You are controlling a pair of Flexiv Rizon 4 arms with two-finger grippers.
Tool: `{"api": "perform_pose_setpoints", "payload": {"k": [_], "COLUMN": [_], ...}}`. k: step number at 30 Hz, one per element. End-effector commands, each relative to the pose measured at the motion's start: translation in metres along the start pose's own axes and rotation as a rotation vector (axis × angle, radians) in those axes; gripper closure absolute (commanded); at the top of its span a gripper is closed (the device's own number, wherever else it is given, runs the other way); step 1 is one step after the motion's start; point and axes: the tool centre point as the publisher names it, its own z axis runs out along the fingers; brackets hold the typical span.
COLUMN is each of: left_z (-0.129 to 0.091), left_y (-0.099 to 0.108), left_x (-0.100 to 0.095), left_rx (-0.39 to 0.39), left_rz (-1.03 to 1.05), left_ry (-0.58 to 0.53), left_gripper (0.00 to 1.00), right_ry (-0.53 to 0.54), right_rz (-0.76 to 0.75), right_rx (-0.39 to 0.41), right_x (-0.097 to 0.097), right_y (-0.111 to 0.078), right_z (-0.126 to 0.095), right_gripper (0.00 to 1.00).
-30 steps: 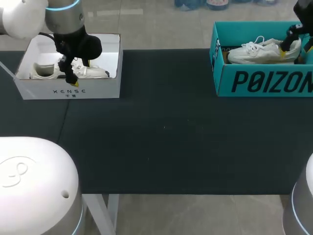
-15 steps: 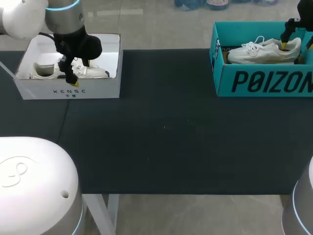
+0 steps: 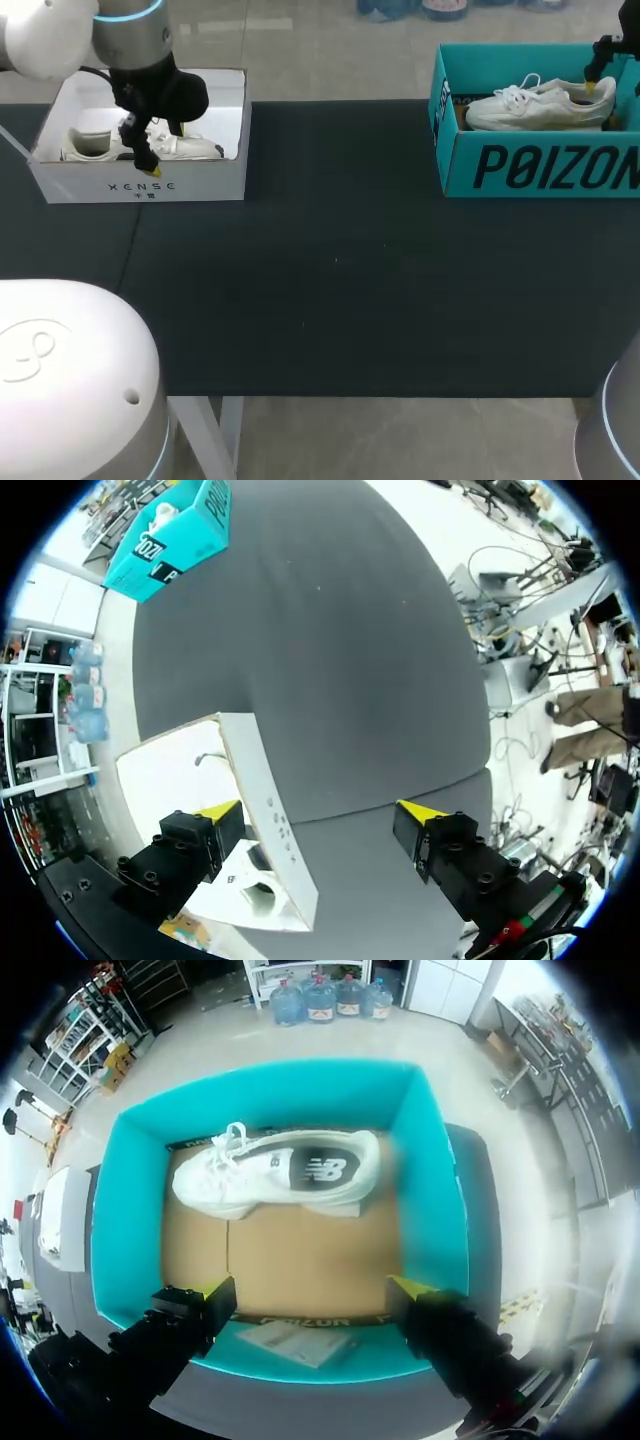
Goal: Take the shoe out of the shoebox, open the shoe tongue, remove and reinsert the insole, then place the shoe into the shoebox
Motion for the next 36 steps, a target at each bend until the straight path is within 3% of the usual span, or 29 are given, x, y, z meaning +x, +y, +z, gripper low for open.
{"api": "perform_pose_setpoints", "payload": {"k": [1,19,26,36], "left_z": [0.0,0.0,0.0,0.0], "left_y": [0.0,0.0,0.0,0.0], "left_x": [0.001,0.001,0.001,0.001], "left_rx": [-0.001,-0.001,-0.001,-0.001], "left_rz": [0.001,0.001,0.001,0.001], "left_ry": [-0.001,-0.001,-0.001,-0.001], "left_gripper": [0.0,0.0,0.0,0.0], "right_ry": [0.009,0.009,-0.14,-0.21], "right_rz": [-0.005,-0.005,-0.022,0.015], "right_rx": [0.038,0.038,-0.05,-0.067], "right_x": [0.002,0.002,0.001,-0.019], "right_y": [0.014,0.014,0.037,0.07], "right_z": [0.003,0.003,0.015,0.043], "right_gripper": [0.0,0.0,0.0,0.0]}}
